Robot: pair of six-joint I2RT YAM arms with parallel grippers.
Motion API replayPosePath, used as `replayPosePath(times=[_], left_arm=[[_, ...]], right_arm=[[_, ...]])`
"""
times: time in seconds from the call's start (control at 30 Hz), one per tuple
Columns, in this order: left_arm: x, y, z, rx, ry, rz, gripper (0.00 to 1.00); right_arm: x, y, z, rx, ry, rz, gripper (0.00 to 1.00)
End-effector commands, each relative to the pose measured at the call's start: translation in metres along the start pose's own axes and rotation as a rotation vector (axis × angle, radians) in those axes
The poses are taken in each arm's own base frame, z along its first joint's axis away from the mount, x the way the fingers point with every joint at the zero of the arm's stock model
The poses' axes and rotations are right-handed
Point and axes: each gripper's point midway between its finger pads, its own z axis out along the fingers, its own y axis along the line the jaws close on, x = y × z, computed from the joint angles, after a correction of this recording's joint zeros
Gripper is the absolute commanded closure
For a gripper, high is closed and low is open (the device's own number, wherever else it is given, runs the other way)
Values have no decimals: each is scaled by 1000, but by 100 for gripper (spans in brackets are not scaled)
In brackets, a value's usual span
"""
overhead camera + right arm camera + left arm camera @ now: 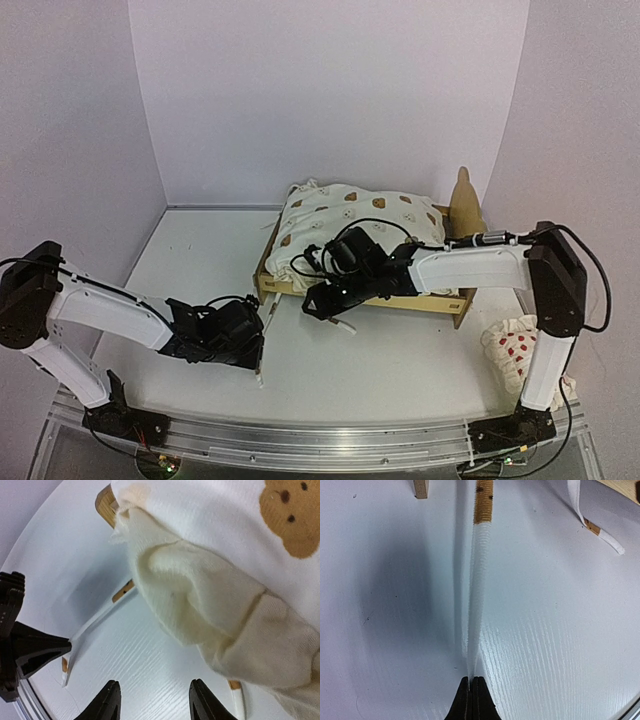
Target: Set up the pet bed
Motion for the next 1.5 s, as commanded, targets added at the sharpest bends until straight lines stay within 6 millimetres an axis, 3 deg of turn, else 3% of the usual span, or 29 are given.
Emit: replayPosePath(times=[0.0, 0.2, 0.47, 0.57, 0.8, 1.1, 1.47], left_arm=[[2, -1, -12, 24, 4, 25, 100], [2, -1, -17, 40, -4, 33, 100], [2, -3, -18, 59, -7, 40, 100], [1, -4, -20, 64, -10, 38, 100], [-1, -5, -25, 83, -18, 33, 100], [-7, -8, -37, 109, -41, 36, 100], [-10, -8, -46, 127, -59, 38, 100]], right_arm=[[-16, -16, 24, 60, -142, 6, 51], [-13, -36, 35, 143, -214, 14, 48], [-8, -41, 55, 140, -249, 9, 50], [-6, -42, 62, 141, -252, 5, 58], [-4, -38, 66, 117, -247, 26, 97], [9, 0, 64, 60, -233, -22, 100], [21, 96, 65, -95, -239, -102, 100]])
